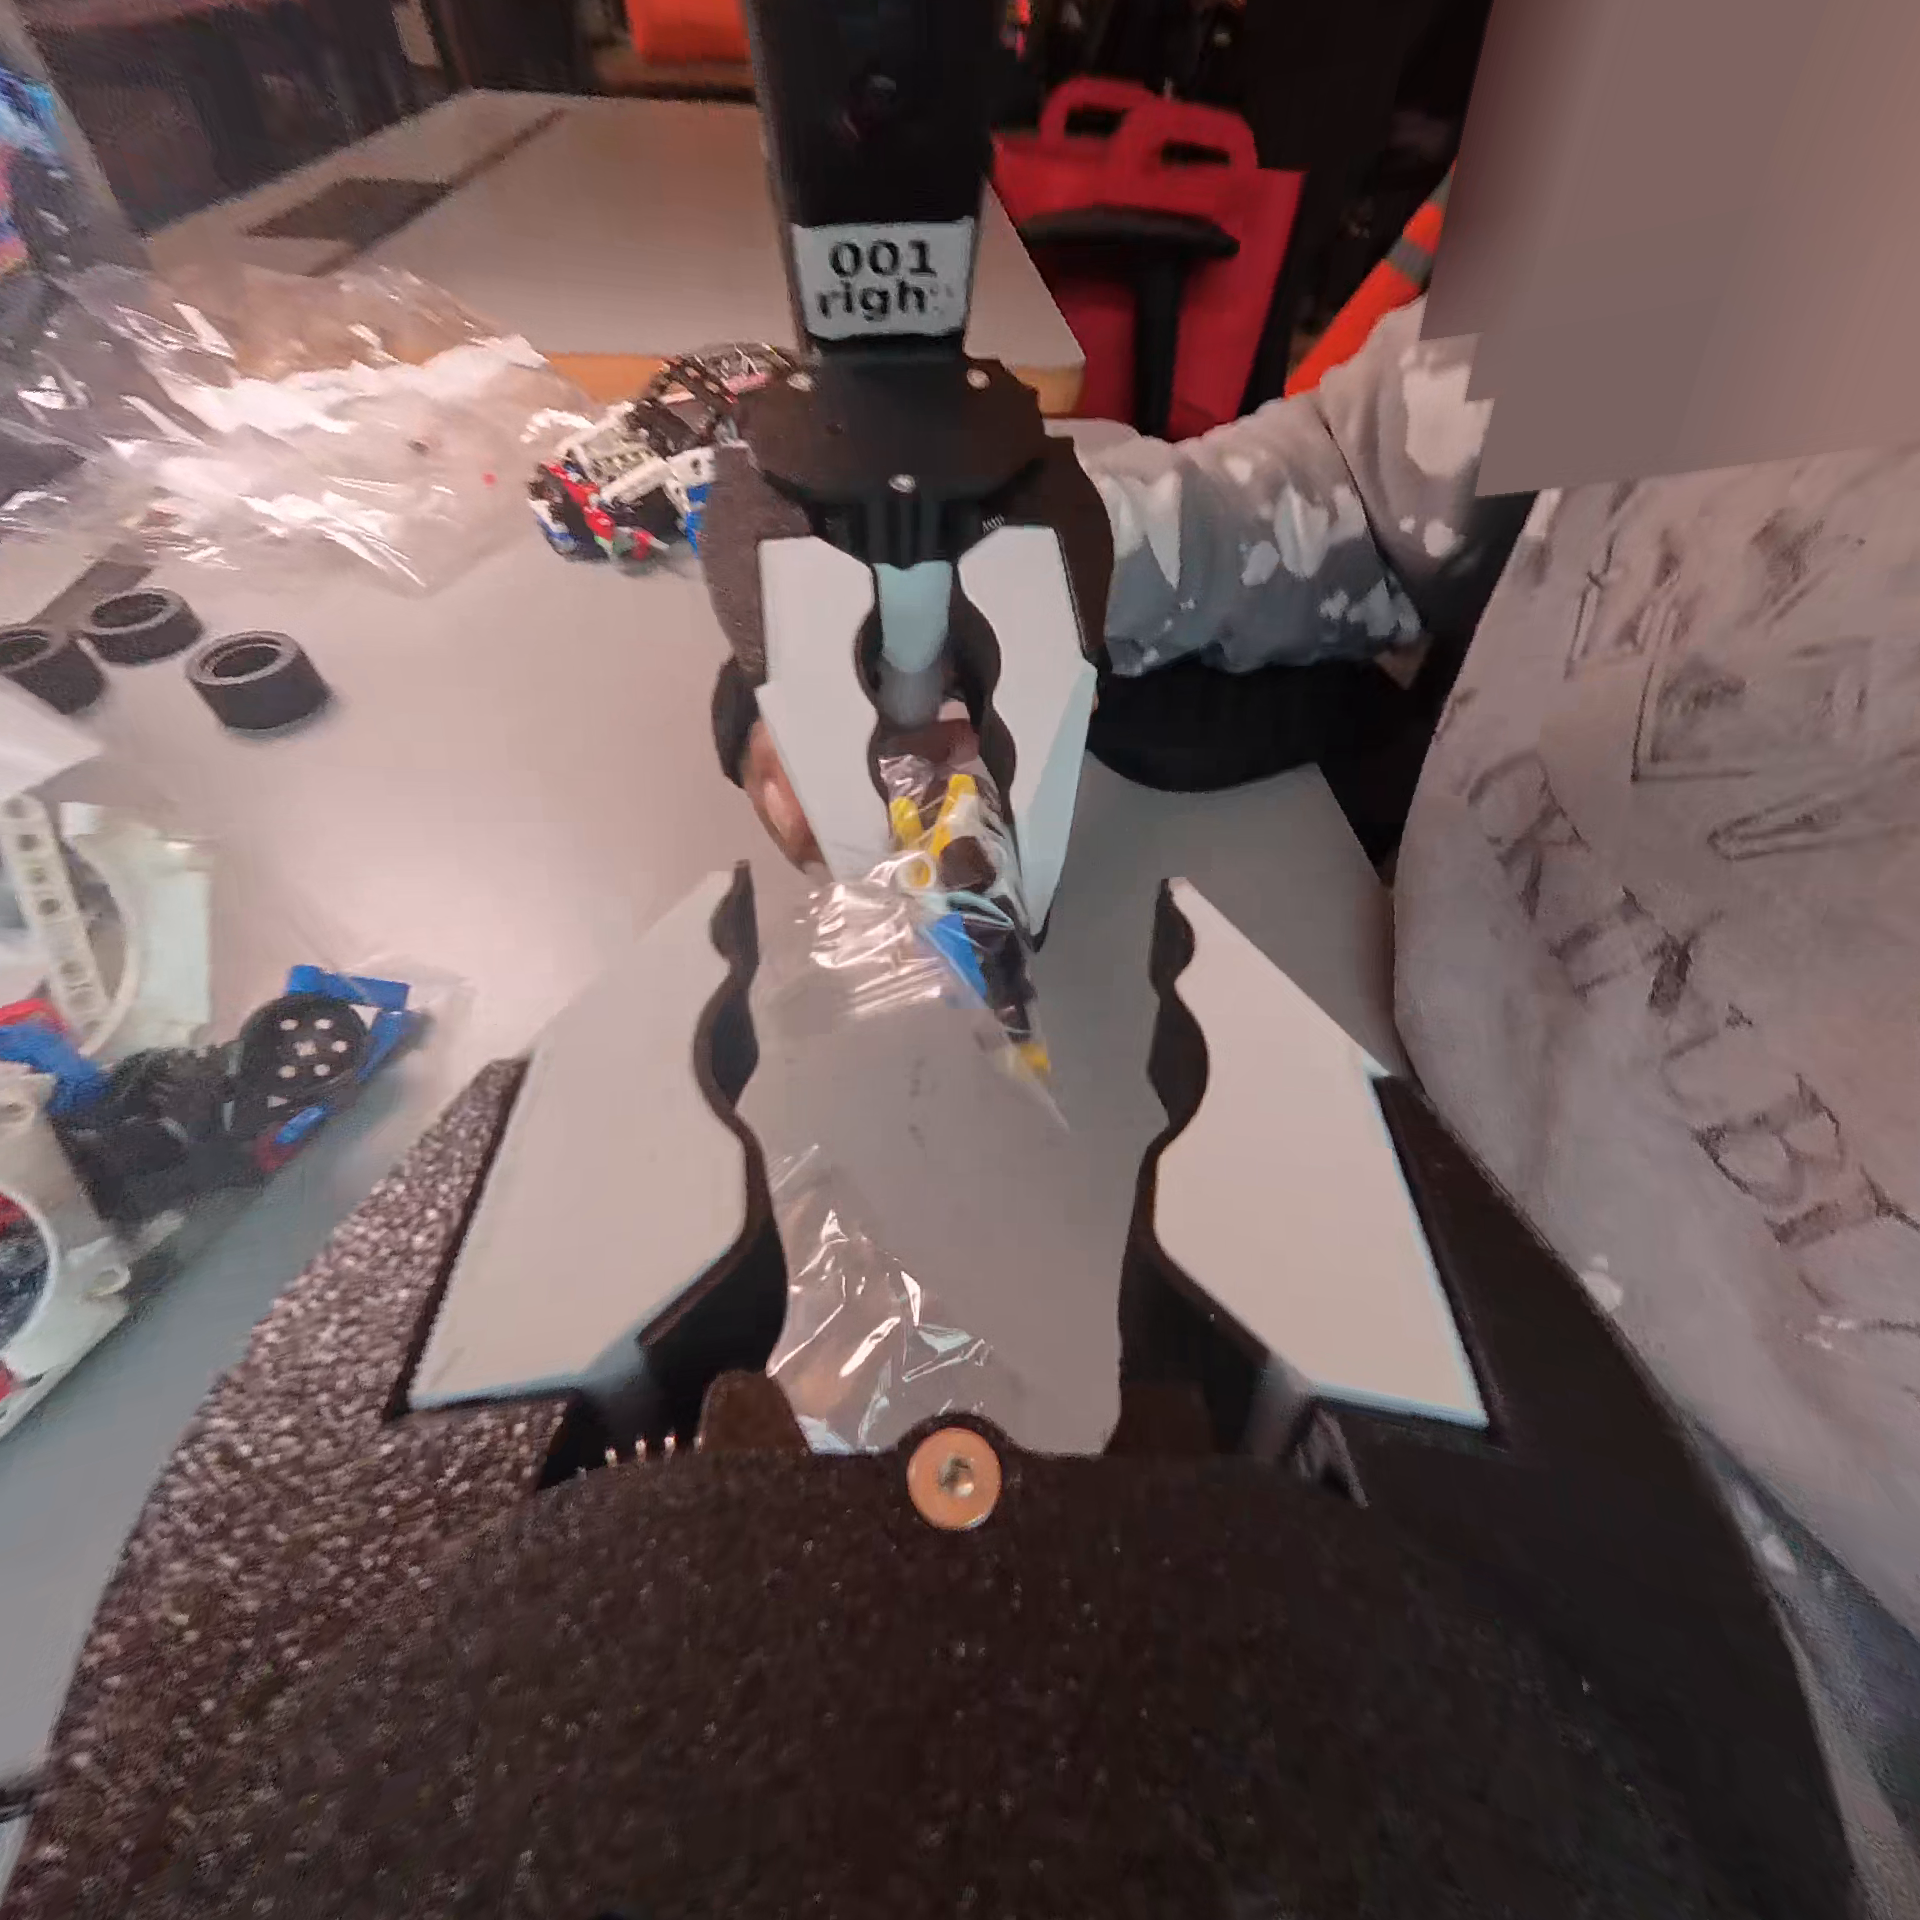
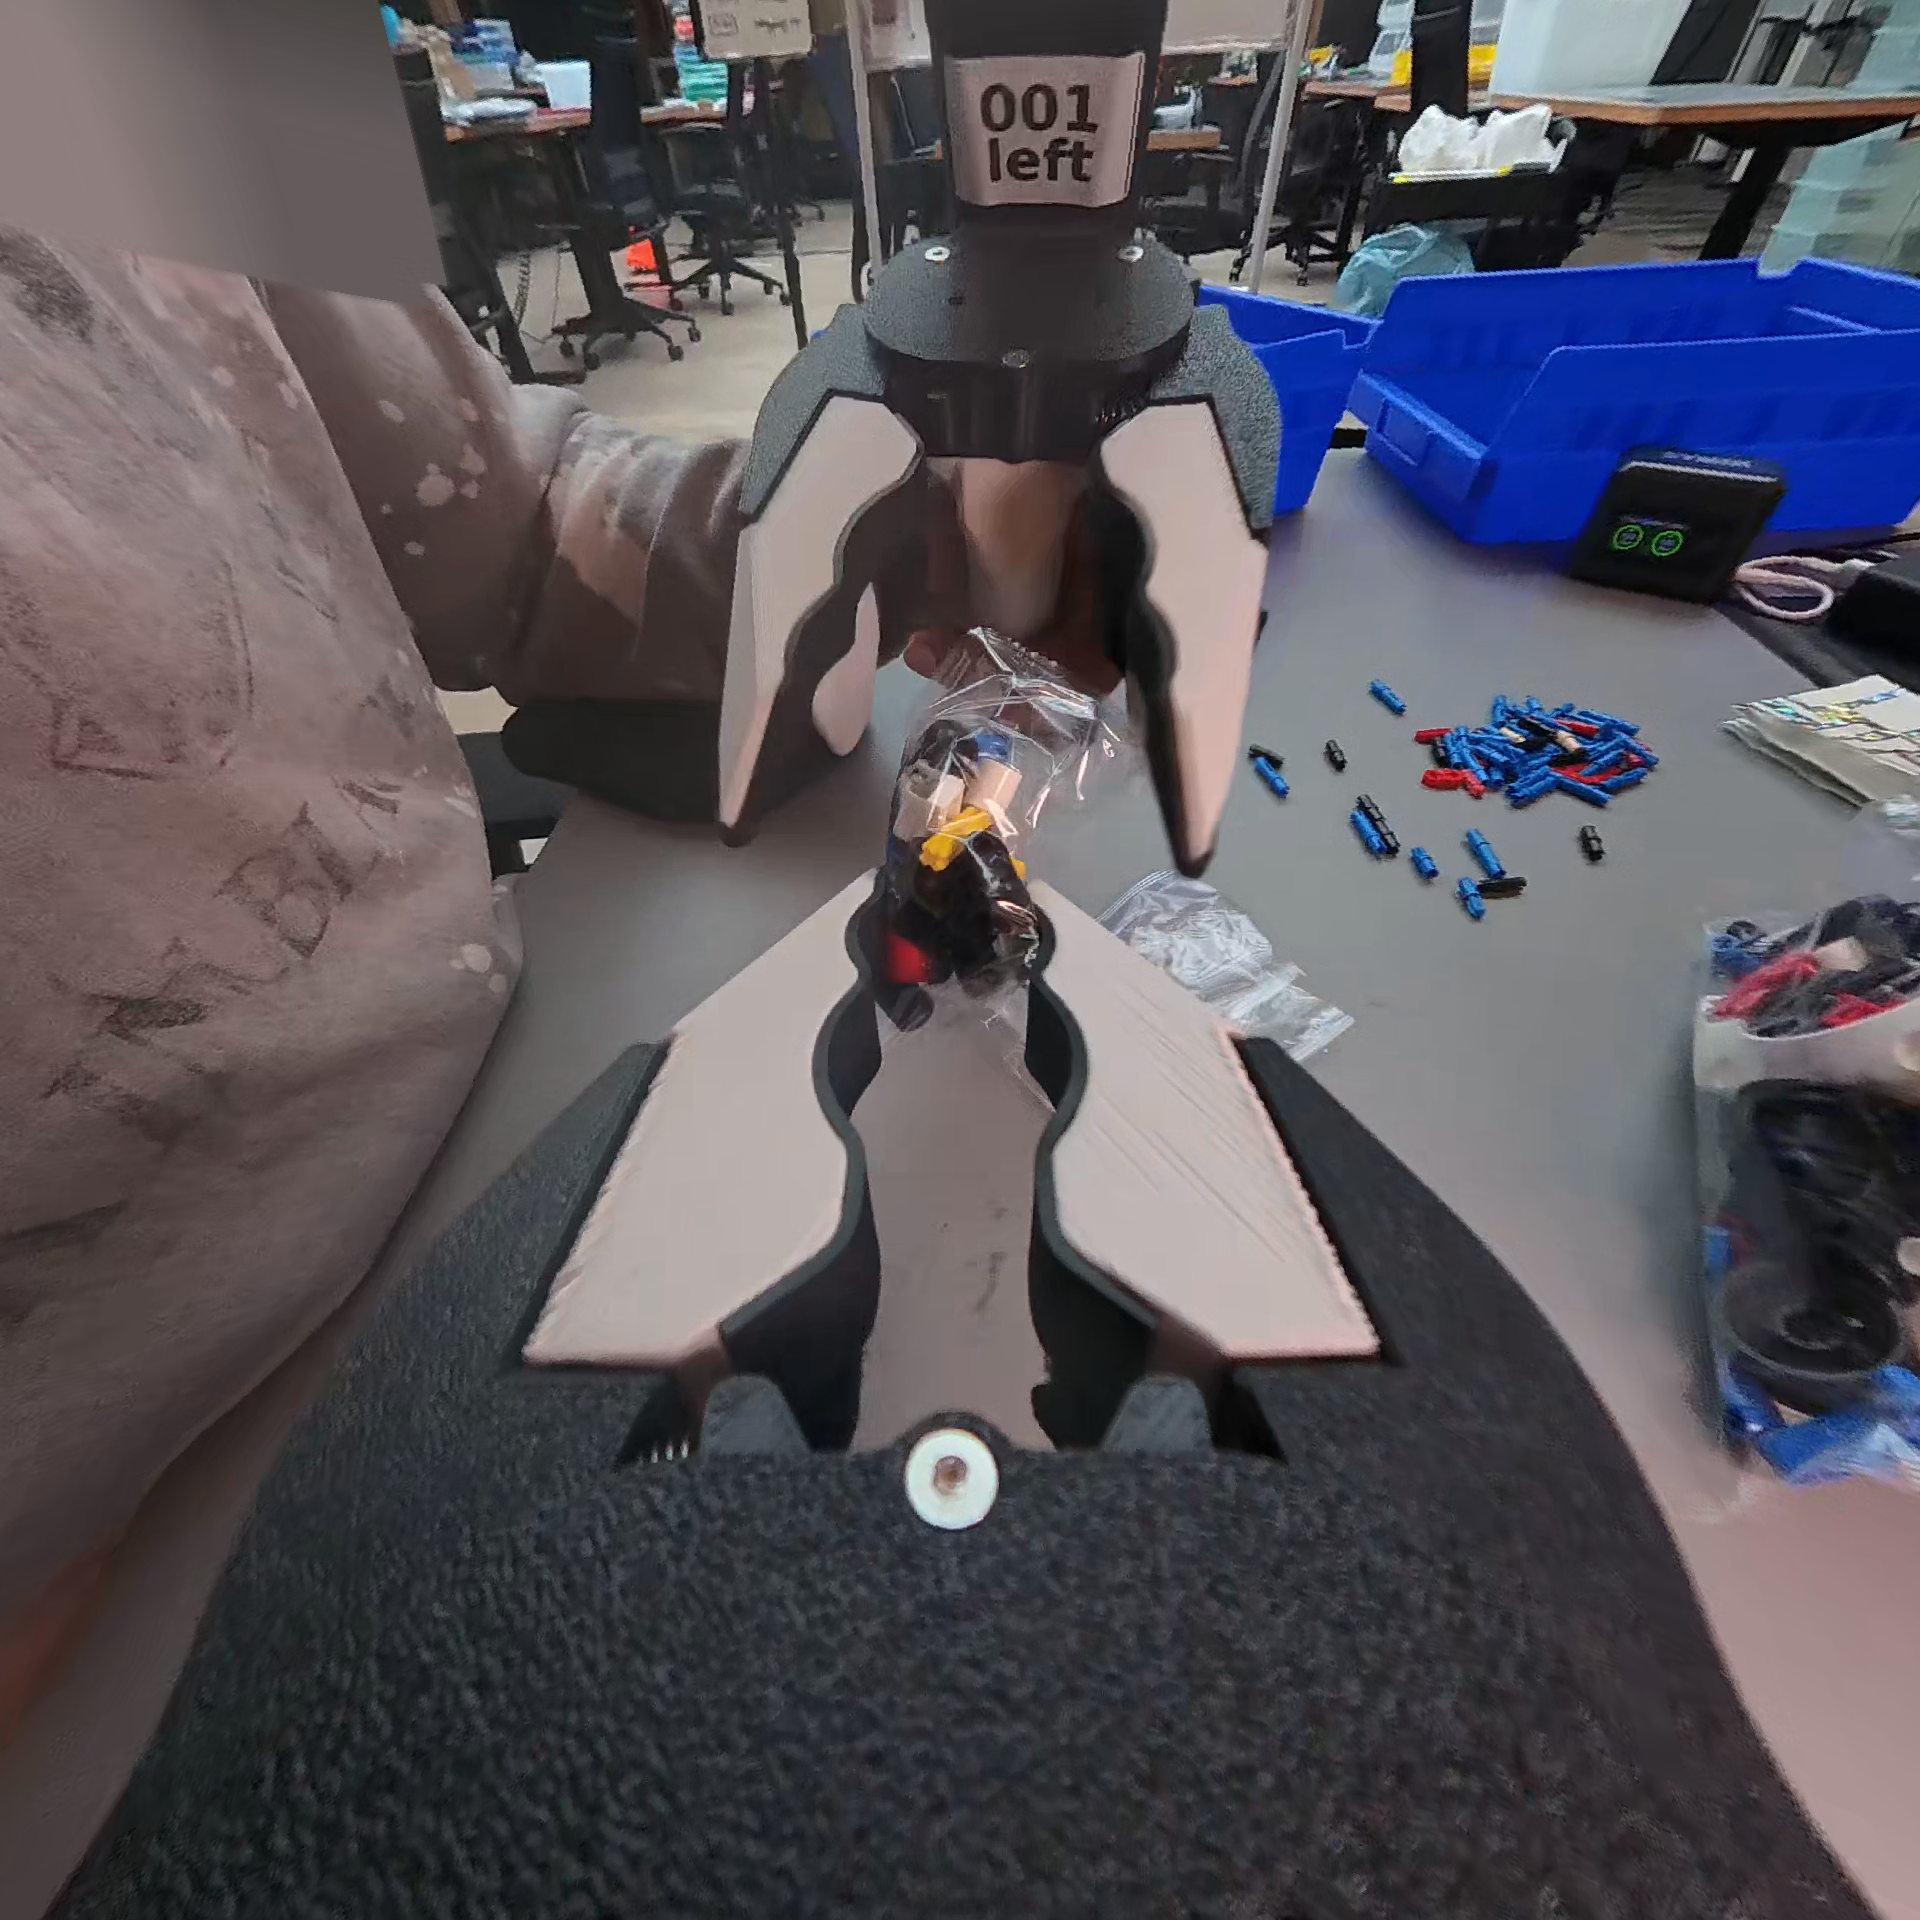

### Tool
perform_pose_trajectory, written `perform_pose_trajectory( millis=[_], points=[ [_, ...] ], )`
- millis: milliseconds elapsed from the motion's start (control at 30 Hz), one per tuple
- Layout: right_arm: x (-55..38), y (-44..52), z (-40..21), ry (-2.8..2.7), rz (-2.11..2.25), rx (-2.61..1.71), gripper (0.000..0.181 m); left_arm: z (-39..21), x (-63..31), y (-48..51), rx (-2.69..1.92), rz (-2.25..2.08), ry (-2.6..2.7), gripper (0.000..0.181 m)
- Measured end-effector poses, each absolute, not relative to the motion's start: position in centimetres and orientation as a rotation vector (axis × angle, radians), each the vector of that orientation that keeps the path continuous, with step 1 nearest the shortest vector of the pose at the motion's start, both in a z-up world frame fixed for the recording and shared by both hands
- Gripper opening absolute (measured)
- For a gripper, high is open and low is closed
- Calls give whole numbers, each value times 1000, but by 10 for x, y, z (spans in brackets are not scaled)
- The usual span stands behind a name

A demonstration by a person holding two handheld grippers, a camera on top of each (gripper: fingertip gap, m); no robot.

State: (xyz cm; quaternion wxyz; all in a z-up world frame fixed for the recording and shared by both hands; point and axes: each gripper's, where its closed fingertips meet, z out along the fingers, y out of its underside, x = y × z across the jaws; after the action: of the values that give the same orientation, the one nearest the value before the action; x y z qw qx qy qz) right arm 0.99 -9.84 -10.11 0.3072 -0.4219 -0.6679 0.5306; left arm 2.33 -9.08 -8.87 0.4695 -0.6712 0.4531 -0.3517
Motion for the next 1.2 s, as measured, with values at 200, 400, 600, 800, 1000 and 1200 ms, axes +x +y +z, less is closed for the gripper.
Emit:
perform_pose_trajectory(
  millis=[200, 400, 600, 800, 1000, 1200],
  points=[
    [17, -76, -91, -1684, 1413, -1163, 20, -90, 10, -83, -1684, -800, 1076, 7],
    [18, -65, -82, -1607, 1519, -1231, 19, -80, 9, -72, -1724, -970, 872, 3],
    [20, -60, -81, -1525, 1704, -1341, 20, -75, 11, -63, -1691, -1189, 684, 2],
    [21, -51, -78, -1467, 1734, -1355, 17, -75, 1, -55, -1674, -1185, 621, 2],
    [25, -46, -67, -1385, 1878, -1343, 15, -69, 7, -55, -1643, -1294, 568, 2],
    [20, -48, -67, -1343, 1928, -1384, 15, -68, 3, -59, -1643, -1379, 541, 6]
  ],
)
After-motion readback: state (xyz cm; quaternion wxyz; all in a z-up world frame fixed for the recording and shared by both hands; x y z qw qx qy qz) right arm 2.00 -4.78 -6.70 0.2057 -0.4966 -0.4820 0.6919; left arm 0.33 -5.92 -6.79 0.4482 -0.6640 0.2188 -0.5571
